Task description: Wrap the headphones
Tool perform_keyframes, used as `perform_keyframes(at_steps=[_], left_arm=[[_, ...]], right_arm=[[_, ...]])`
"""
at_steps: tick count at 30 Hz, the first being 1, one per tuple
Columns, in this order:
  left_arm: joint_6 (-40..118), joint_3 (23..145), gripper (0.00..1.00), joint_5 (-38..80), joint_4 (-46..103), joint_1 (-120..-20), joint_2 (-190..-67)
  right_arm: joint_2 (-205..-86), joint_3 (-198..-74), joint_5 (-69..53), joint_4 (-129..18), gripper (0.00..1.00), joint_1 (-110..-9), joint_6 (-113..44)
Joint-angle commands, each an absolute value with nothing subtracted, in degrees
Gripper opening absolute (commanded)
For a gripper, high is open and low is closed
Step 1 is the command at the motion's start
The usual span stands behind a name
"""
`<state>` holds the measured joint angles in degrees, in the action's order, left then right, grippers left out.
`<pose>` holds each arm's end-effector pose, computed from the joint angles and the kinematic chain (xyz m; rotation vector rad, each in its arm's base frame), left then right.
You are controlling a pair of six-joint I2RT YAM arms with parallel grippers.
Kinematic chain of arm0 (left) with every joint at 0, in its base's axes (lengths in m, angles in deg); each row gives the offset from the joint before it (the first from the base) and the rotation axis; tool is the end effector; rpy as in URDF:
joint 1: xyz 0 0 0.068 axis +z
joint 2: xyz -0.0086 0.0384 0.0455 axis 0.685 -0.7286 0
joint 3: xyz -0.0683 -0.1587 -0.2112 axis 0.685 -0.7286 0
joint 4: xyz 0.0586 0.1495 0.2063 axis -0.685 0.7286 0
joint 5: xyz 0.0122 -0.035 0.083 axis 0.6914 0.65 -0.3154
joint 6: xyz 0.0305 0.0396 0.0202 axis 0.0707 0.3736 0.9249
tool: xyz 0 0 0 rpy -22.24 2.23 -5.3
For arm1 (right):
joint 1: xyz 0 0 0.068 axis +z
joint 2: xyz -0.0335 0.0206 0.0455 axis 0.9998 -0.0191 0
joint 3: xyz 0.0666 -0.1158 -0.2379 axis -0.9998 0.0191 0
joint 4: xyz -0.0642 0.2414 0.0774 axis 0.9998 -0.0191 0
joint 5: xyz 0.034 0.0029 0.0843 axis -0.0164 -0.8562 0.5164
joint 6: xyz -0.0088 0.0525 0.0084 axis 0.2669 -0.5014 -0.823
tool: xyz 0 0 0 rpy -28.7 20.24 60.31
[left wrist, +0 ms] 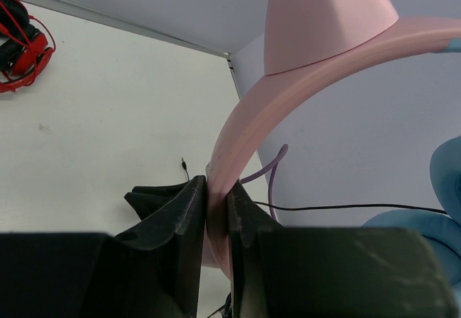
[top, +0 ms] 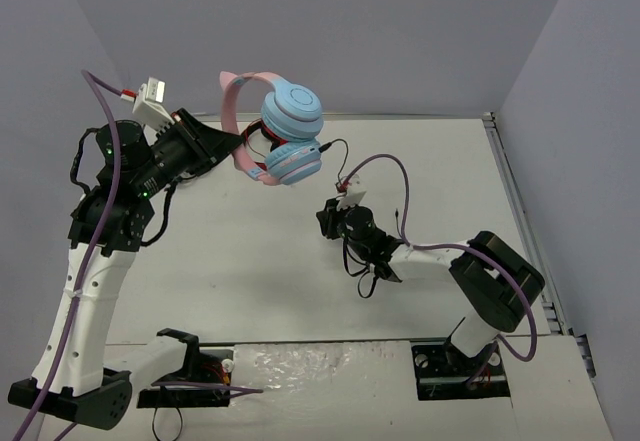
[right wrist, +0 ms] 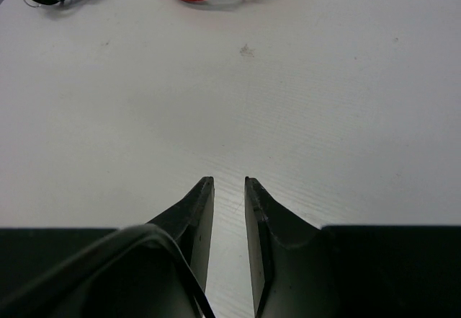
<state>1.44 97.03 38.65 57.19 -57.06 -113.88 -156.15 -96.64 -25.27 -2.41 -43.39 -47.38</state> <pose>0.1864 -0.0619 0.4948 -0.1559 1.7408 -1.1831 0.2326 0.2285 0.2040 -0.2510 1.6555 0.7380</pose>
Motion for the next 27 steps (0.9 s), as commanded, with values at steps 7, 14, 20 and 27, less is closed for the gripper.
perform_keyframes(at_steps=[7, 14, 20, 27], left_arm=[[-0.53, 100.49, 0.00, 38.77, 50.78, -55.43, -110.59], [-0.74, 99.30, 0.00, 38.37, 50.29, -54.72, -109.50], [0.55, 99.04, 0.00, 36.43, 52.01, -54.57, -108.63], [7.16, 99.41, 0.00, 37.11, 55.21, -54.57, -110.00]], right_arm=[[-153.42, -95.35, -28.44, 0.47, 0.21, -44.70, -48.96], [-153.79, -94.23, -28.04, 0.65, 0.20, -45.82, -49.61], [-153.36, -94.05, -25.58, 0.40, 0.15, -48.14, -49.90], [-154.66, -98.59, -18.41, -5.92, 0.10, -50.01, -47.10]])
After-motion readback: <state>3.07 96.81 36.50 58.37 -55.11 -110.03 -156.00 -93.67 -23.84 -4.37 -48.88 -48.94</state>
